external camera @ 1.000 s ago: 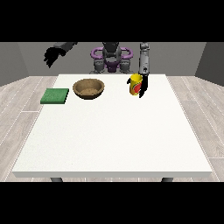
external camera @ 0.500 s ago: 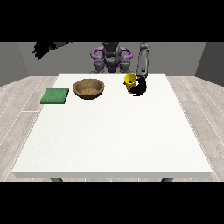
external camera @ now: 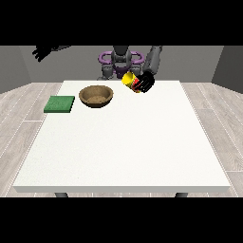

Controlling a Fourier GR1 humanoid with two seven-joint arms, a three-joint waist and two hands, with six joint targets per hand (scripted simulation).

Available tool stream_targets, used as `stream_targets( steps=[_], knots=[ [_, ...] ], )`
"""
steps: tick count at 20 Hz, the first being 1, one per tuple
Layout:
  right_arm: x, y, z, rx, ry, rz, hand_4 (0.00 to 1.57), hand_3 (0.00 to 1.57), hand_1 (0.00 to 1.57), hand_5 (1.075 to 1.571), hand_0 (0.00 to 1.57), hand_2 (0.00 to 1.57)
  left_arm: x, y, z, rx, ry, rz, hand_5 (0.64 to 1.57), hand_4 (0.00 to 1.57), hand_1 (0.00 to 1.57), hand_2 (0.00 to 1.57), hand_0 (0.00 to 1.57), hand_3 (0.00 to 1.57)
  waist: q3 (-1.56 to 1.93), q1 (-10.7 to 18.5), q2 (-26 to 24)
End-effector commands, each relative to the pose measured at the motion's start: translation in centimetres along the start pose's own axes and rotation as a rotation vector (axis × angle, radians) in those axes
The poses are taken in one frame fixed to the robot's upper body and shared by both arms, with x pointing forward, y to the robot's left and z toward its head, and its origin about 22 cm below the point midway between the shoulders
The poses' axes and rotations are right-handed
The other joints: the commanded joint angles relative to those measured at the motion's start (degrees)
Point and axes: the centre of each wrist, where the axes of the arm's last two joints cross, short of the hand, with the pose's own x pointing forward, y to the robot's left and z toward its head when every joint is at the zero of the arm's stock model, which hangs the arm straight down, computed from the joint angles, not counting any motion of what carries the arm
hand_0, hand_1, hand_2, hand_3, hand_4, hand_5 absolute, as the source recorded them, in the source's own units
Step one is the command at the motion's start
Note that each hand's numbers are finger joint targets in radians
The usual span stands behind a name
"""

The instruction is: Pick the cup and pour the ball into the bowl, then pick the bowl and place it on the pad

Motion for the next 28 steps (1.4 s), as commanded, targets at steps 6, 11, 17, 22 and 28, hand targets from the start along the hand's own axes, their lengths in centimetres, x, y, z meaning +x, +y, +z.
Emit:
stream_targets(
  steps=[6, 11, 17, 22, 28],
  knots=[
    [-2.0, -3.0, 0.9, -0.029, 0.048, -0.037, 0.68, 0.0, 0.0, 1.559, 0.0, 0.0, 6.6, -2.3, -4.6, -0.063, -0.049, -0.493, 1.54, 1.44, 1.35, 1.57, 1.35, 1.57, -0.1, 0.9, -3.4],
    [-1.2, -1.4, -1.4, 0.045, 0.011, -0.041, 0.68, 0.0, 0.0, 1.556, 0.0, 0.0, 11.3, -3.5, -6.4, -0.016, -0.086, -0.625, 1.531, 1.47, 1.36, 1.57, 1.36, 1.57, -0.24, -1.8, 0.7],
    [-2.8, -2.3, -0.9, -0.009, 0.056, -0.038, 0.7, 0.15, 0.0, 1.557, 0.0, 0.0, 15.2, -3.3, -8.2, -0.039, -0.145, -0.906, 1.563, 1.31, 1.37, 1.57, 1.37, 1.57, -0.22, 0.5, -1.8],
    [-2.9, -1.0, -2.2, 0.063, 0.054, -0.045, 0.69, 0.26, 0.0, 1.554, 0.0, 0.0, 18.3, -3.4, -9.0, 0.019, -0.18, -1.167, 1.571, 1.04, 1.4, 1.57, 1.4, 1.57, -0.2, -2.2, -1.8],
    [-3.2, 0.9, -3.7, 0.073, 0.062, -0.047, 0.69, 0.32, 0.0, 1.553, 0.0, 0.0, 18.6, -5.7, -4.9, -0.111, -0.208, -1.262, 1.57, 1.08, 0.25, 1.23, 0.25, 1.56, -0.28, -3.9, -2.8]
  ],
)
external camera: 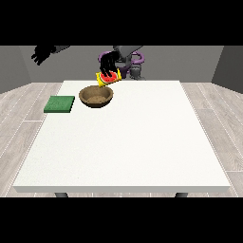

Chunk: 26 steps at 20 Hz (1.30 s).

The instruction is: Pick the cup and pour the ball into the bowl, then pick the bowl and place it on the pad

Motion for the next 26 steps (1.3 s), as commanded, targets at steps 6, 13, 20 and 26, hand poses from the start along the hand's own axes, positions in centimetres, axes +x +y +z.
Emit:
stream_targets(
  steps=[6, 13, 20, 26],
  knots=[
    [0.7, -0.5, -0.3, -0.029, 0.008, -0.014, 0.73, 0.14, 0.0, 1.546, 0.0, 0.0, 1.2, 2.0, 1.1, -0.029, -0.099, -0.067, 1.57, 1.11, 0.0, 1.06, 0.0, 1.55, -0.06, 2.4, -0.2],
    [-2.1, -1.5, 2.9, -0.128, 0.094, 0.011, 0.74, 0.18, 0.0, 1.553, 0.0, 0.0, -8.0, 0.5, -0.2, 0.031, 0.128, 0.556, 1.562, 1.32, 1.04, 1.51, 1.04, 1.15, -0.41, 8.1, -4.6],
    [-2.7, 0.1, 2.1, -0.161, 0.086, 0.003, 0.78, 0.0, 0.0, 1.556, 0.0, 0.0, -16.1, 5.4, -2.2, 0.15, 0.287, 1.322, 1.568, 1.15, 0.0, 0.0, 0.0, 0.0, -0.94, 13.0, -3.4],
    [-6.6, 1.6, 4.0, -0.234, 0.118, -0.041, 0.75, 0.0, 0.0, 1.563, 0.0, 0.0, -24.4, 3.8, -0.6, 0.149, 0.179, 1.713, 1.566, 1.05, 0.0, 0.0, 0.0, 0.0, -0.38, 17.1, 0.0]
  ],
)
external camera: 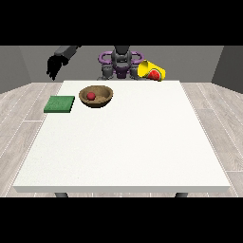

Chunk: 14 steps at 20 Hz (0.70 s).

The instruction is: Pick the cup and pour the ball into the bowl, then pick the bowl and place it on the pad

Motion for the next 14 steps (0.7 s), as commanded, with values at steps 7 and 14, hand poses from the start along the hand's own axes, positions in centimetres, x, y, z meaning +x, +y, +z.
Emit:
stream_targets(
  steps=[7, 14],
  knots=[
    [-4.2, 3.1, 0.4, -0.039, -0.029, -0.081, 0.73, 0.0, 0.0, 1.566, 0.0, 0.0, -2.5, 13.7, -0.1, -0.081, -0.072, 0.337, 1.559, 1.05, 0.0, 0.0, 0.0, 0.0, 0.55, 4.2, 6.8],
    [-6.0, 5.7, -1.8, -0.028, -0.037, -0.088, 0.61, 0.0, 0.0, 1.557, 0.0, 0.0, -3.3, 17.6, 1.6, -0.065, -0.1, 0.324, 1.552, 0.98, 0.0, 0.0, 0.0, 0.0, 0.57, 2.6, 9.9]
  ],
)
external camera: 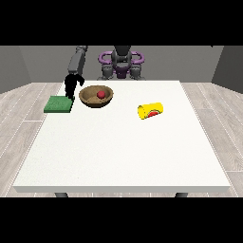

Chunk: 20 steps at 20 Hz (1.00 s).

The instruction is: Pick the cup and pour the ball into the bowl, then pick the bowl and place it on the pad

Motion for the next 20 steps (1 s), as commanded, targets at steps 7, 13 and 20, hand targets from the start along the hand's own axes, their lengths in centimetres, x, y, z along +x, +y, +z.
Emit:
stream_targets(
  steps=[7, 13, 20],
  knots=[
    [-1.9, 0.9, -1.7, 0.04, -0.042, -0.005, 0.53, 0.0, 0.0, 1.553, 0.0, 0.0, 1.5, 4.7, 2.5, 0.02, -0.069, 0.006, 1.532, 1.01, 0.0, 0.0, 0.0, 0.0, 0.03, -1.3, 4.9],
    [-3.2, 0.8, -1.5, 0.02, -0.069, -0.016, 0.48, 0.0, 0.0, 1.549, 0.0, 0.0, 4.7, 6.3, 2.7, 0.046, -0.109, -0.008, 1.534, 1.01, 0.0, 0.0, 0.0, 0.0, 0.05, -0.9, 7.3],
    [-2.0, 3.9, -2.9, 0.052, -0.075, -0.022, 0.44, 0.0, 0.0, 1.547, 0.0, 0.0, 5.8, 7.4, 2.7, 0.03, -0.142, 0.006, 1.536, 1.02, 0.0, 0.0, 0.0, 0.0, 0.0, 0.2, 8.6]
  ],
)
